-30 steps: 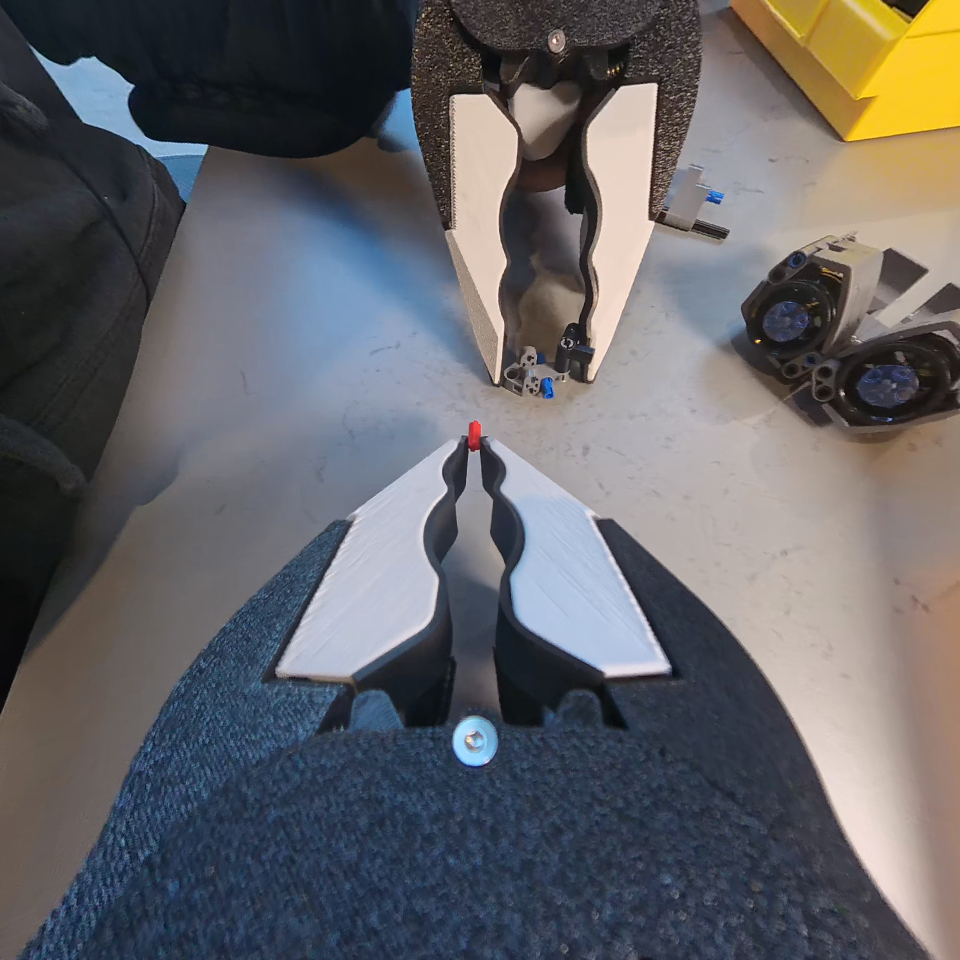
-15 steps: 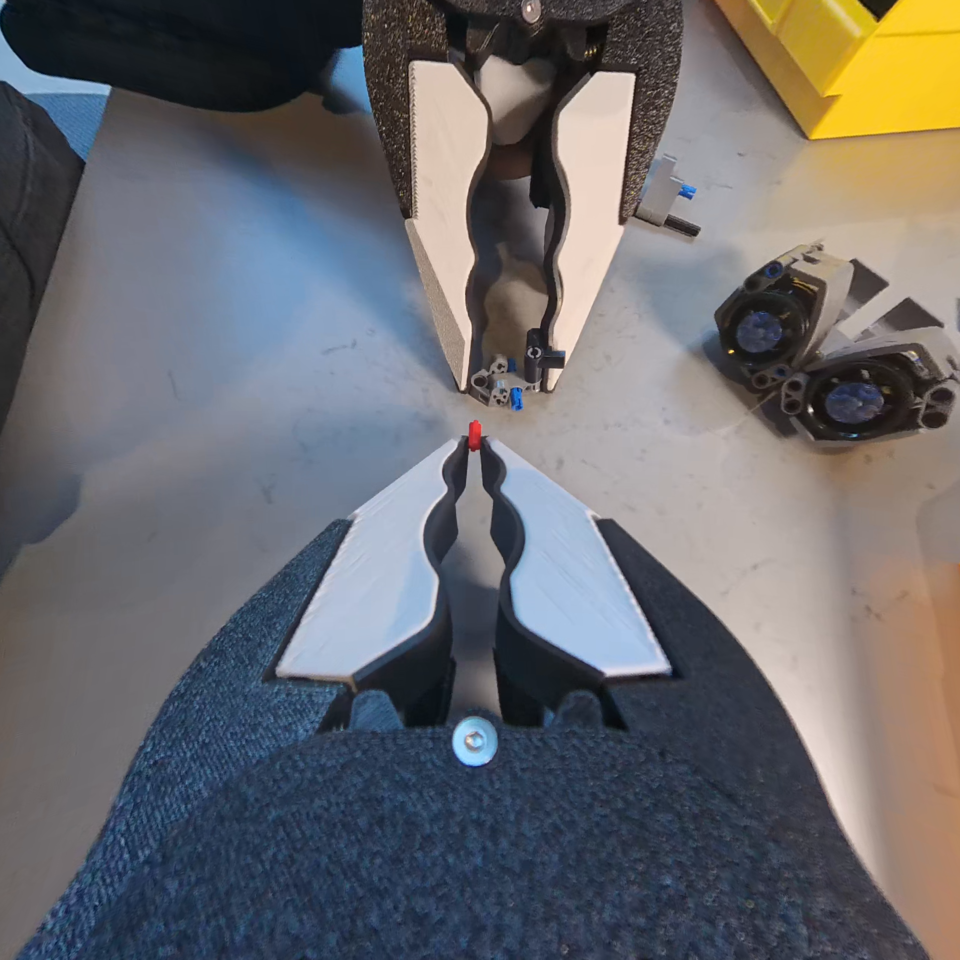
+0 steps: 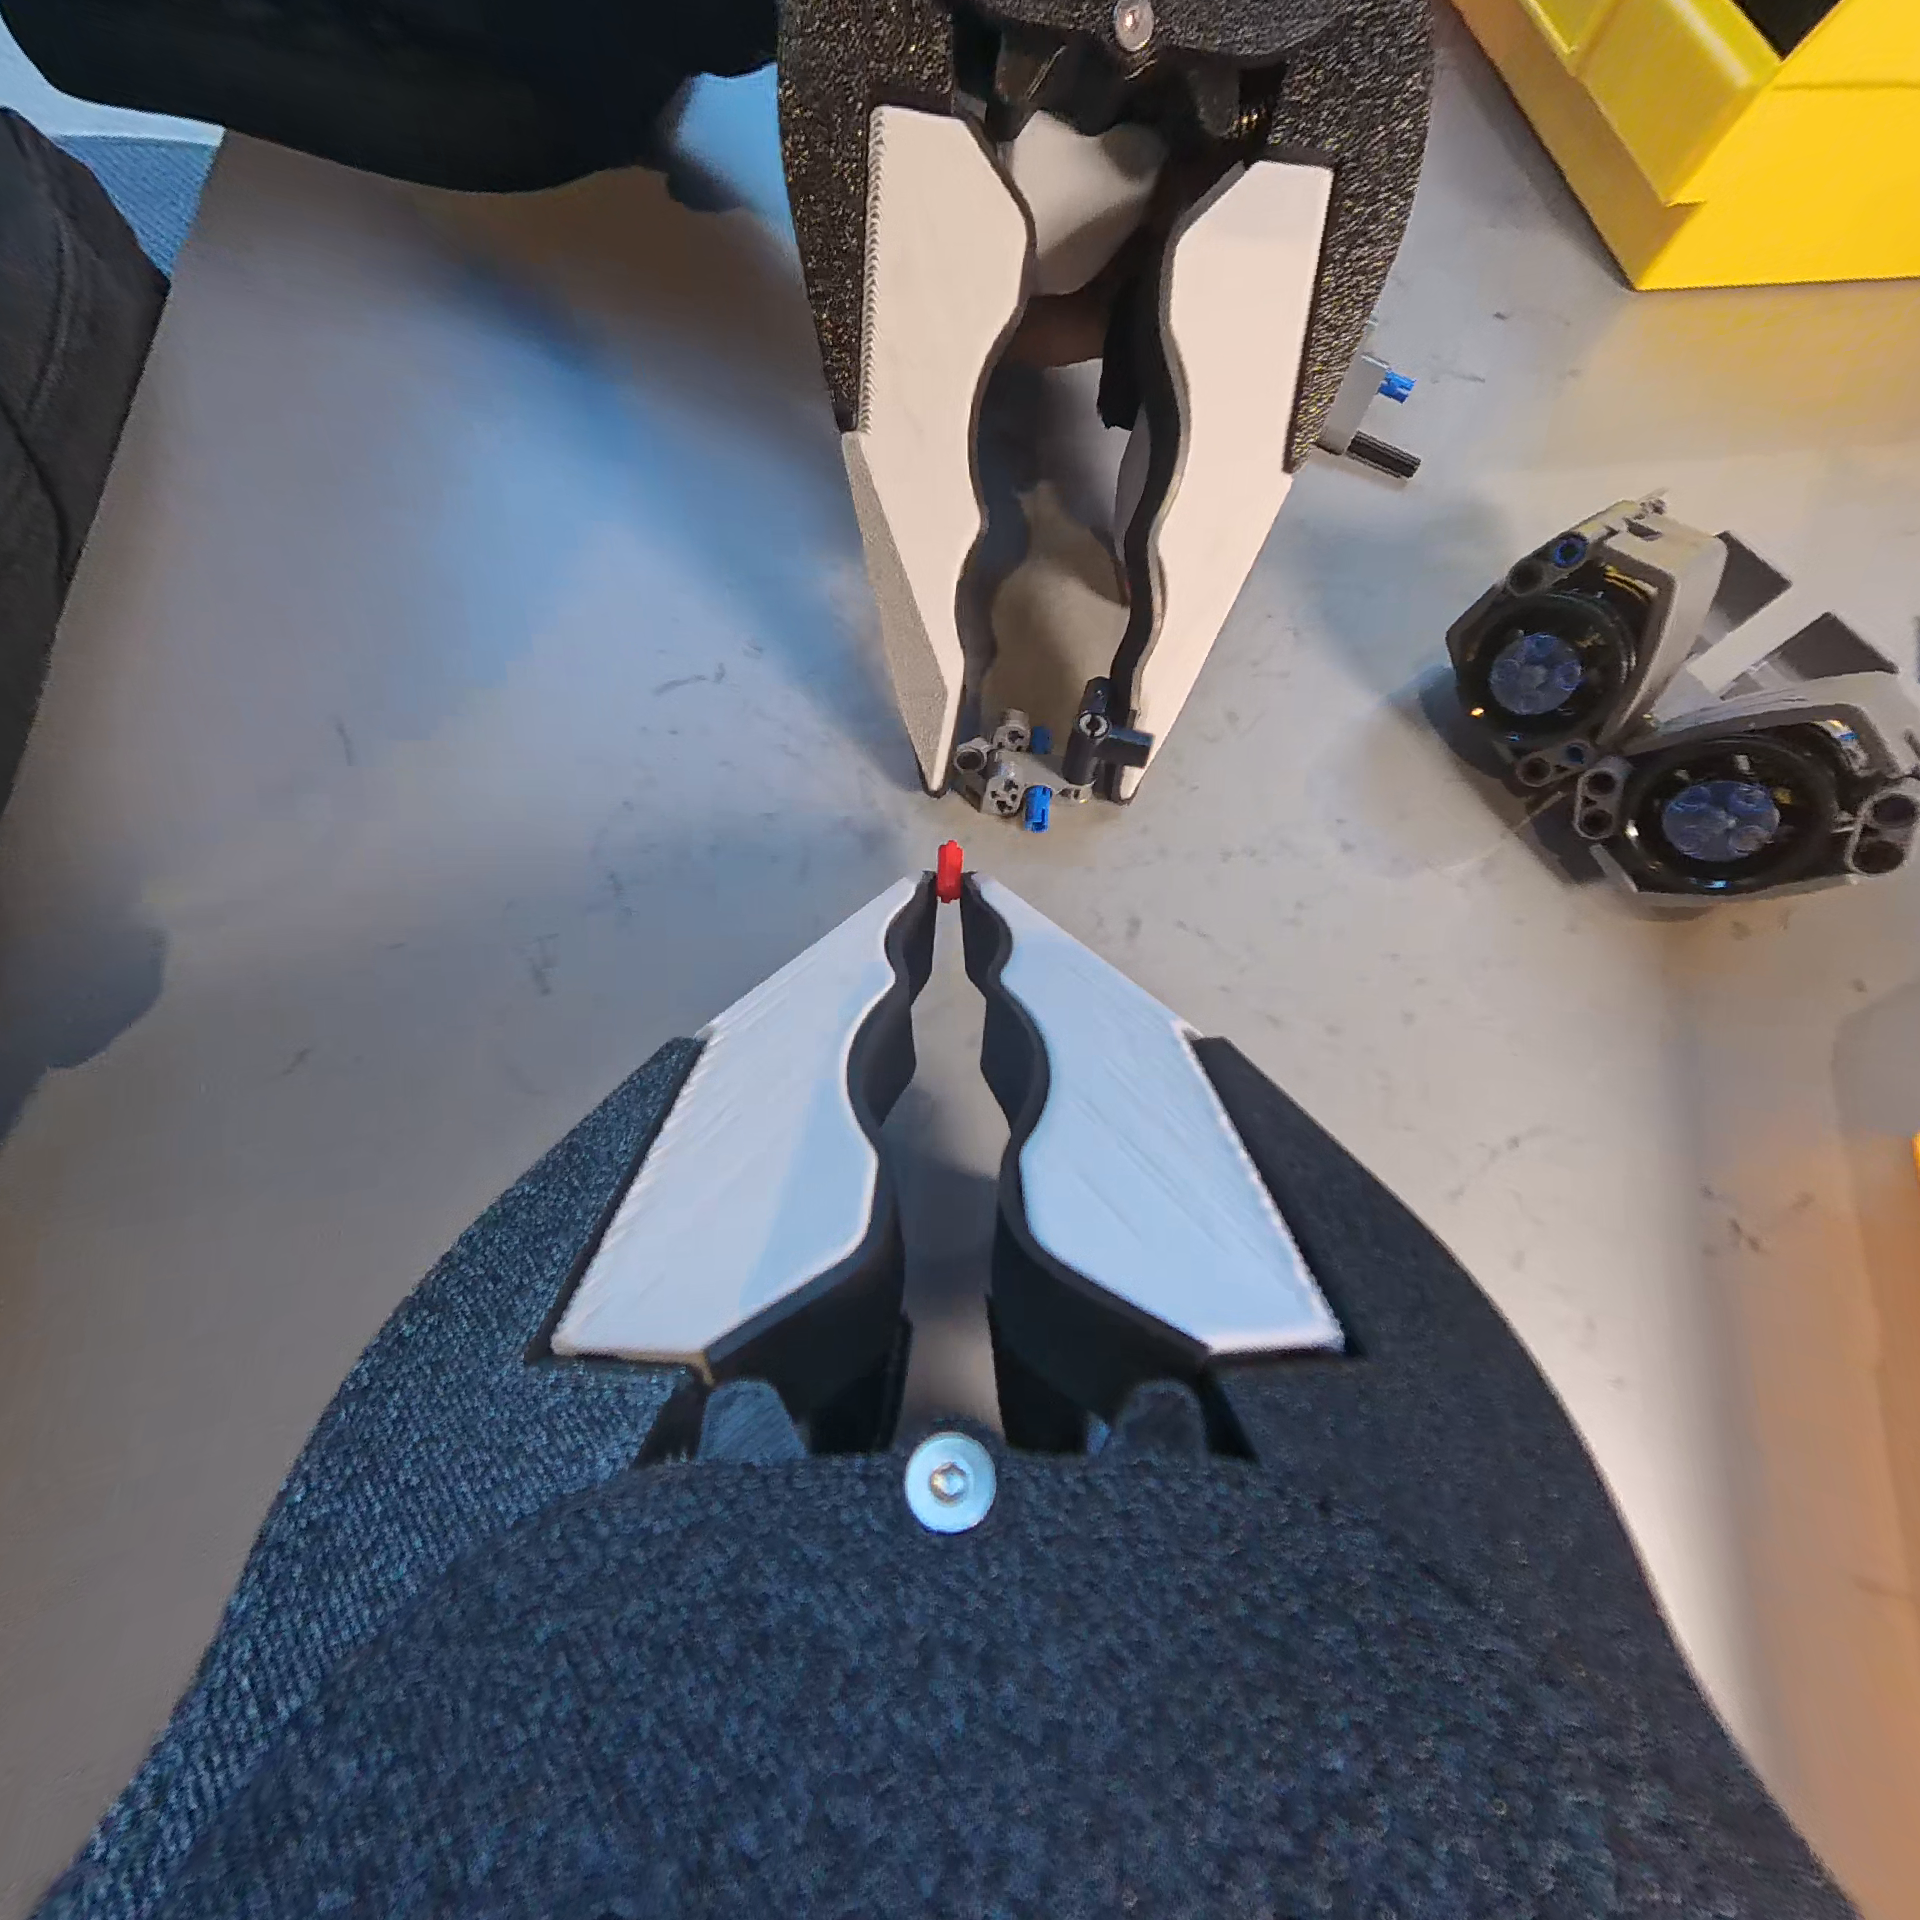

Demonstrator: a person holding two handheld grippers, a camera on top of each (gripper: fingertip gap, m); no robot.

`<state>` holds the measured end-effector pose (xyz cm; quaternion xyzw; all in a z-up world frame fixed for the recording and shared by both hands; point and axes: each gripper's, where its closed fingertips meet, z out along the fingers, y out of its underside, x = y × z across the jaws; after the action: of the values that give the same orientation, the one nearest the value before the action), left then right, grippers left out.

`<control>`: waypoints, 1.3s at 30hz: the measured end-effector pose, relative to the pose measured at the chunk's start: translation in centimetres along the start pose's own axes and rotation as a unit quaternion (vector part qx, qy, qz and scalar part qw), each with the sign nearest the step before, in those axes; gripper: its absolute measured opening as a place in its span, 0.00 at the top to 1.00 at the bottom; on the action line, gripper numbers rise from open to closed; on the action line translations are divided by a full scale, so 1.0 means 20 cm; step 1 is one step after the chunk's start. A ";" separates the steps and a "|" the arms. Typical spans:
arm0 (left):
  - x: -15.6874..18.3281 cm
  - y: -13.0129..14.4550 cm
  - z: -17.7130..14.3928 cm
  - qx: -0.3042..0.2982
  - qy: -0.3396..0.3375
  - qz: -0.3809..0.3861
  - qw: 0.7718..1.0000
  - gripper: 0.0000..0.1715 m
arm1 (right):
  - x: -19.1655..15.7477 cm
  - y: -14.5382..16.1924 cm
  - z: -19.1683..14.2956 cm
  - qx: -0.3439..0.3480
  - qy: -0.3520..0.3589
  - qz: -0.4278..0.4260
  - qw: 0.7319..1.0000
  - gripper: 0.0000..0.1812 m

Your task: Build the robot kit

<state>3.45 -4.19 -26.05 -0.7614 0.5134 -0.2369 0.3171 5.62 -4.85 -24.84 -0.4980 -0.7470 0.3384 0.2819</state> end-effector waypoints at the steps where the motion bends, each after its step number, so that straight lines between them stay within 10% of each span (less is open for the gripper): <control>1: 0.00 0.00 0.00 0.000 0.000 0.002 1.000 0.80 | 0.00 0.00 0.00 0.000 0.001 -0.003 1.000 0.99; 39: 0.07 0.12 -0.14 0.004 -0.010 -0.013 1.000 0.79 | 0.12 -0.18 0.02 0.085 0.002 0.023 0.996 0.98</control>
<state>0.48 -6.76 -25.76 -0.7690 0.4993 -0.2353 0.3224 2.52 -3.65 -22.07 -0.4903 -0.7030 0.4060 0.3171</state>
